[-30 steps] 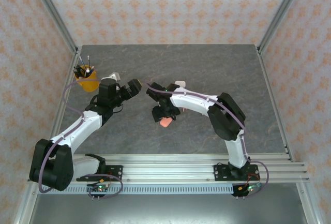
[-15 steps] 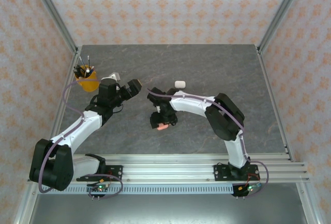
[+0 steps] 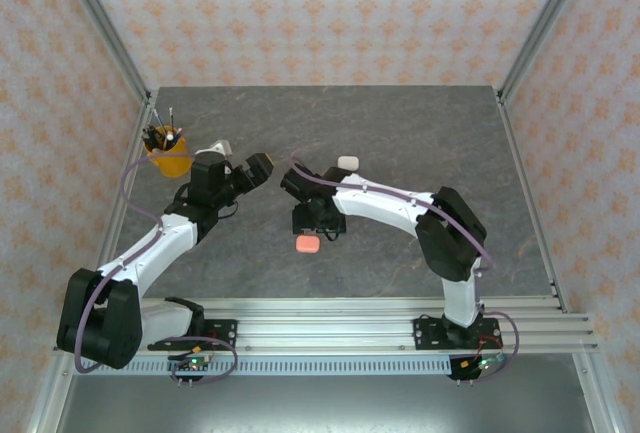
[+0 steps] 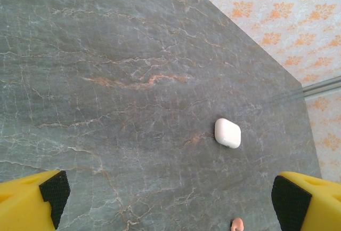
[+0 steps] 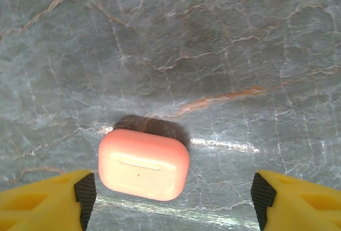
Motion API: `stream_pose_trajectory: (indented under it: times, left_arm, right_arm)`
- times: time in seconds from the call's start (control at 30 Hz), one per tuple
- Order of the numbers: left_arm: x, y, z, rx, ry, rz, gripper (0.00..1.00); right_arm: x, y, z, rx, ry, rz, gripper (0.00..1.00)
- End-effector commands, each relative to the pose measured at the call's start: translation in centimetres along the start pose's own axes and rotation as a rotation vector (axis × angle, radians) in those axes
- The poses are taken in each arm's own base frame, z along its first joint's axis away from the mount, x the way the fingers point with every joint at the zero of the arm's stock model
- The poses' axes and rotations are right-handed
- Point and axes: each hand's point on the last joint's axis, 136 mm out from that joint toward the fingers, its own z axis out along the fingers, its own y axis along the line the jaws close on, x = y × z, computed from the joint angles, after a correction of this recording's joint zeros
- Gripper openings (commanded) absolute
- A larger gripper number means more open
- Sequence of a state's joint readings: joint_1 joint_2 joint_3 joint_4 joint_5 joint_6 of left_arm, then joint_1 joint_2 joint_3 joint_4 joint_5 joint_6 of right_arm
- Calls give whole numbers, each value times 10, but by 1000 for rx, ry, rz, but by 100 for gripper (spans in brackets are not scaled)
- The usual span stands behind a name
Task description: Insert the wireless bluetooth earbuds into the charging case
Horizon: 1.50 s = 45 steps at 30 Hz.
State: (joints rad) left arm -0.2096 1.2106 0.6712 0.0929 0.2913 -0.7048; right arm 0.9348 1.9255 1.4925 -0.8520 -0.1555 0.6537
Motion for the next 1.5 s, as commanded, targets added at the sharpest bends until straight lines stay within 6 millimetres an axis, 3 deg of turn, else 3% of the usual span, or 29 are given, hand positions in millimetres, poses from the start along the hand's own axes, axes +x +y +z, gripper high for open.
stream_pose_trajectory:
  times: [0.0,0.43,0.97,1.47]
  left_arm:
    - [-14,1,-4,-25,-43,20,100]
    - [-16,4,-5,-31,-47,9,100]
    - [-15,4,-5,-25,-46,5,100]
    - [-12,7,-5,-31,-41,5,100]
  right_arm:
    - [-3,-4,5,75,-23,92,78]
    - [15,16,31,98,56,60,80]
    - [31,13,48,167,119,84,77]
    - [31,13,64,182,119,88,73]
